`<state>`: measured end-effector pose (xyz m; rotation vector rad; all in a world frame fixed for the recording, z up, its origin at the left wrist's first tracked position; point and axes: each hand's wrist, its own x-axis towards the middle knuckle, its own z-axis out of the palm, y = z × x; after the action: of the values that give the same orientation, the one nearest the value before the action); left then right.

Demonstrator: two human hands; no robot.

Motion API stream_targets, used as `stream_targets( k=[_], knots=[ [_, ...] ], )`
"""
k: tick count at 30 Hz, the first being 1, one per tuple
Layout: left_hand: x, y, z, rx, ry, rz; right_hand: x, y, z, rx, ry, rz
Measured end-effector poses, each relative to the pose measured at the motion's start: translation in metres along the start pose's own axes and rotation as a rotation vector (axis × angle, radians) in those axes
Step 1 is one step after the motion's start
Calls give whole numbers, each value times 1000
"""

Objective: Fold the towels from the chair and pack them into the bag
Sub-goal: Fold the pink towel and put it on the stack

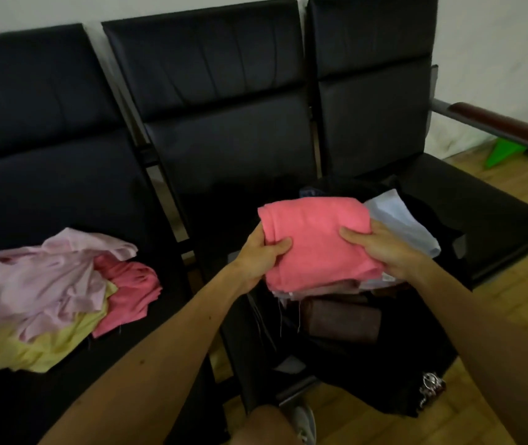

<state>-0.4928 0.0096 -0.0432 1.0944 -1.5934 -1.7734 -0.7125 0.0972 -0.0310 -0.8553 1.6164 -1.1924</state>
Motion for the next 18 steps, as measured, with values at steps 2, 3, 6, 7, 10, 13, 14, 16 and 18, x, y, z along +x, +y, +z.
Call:
stream_targets(
  k=[2, 3, 6, 7, 10, 13, 14, 16, 18],
  knots=[
    [20, -13, 1, 88, 27, -8, 19, 8, -4, -108, 6, 4],
    [30, -21, 1, 134, 34, -17, 27, 13, -5, -188, 8, 8],
    [51, -49, 0, 226, 28, -65, 46, 32, -5, -425, 51, 13],
    [58, -57, 0, 250, 25, -76, 53, 37, -5, -440, 74, 5],
    [66, -66, 0, 271, 23, -138, 57, 46, -8, -439, 119, 13],
    [64, -63, -2, 267, 6, -170, 54, 49, -3, -558, 175, 22],
    [62, -60, -3, 254, -7, -180, 50, 48, -1, -609, 222, 12],
    [51, -47, -8, 174, -17, -191, 43, 46, 5, -712, 362, -32],
    [32, -27, -22, 143, 11, -205, 32, 41, 16, -802, 524, -135]
  ],
)
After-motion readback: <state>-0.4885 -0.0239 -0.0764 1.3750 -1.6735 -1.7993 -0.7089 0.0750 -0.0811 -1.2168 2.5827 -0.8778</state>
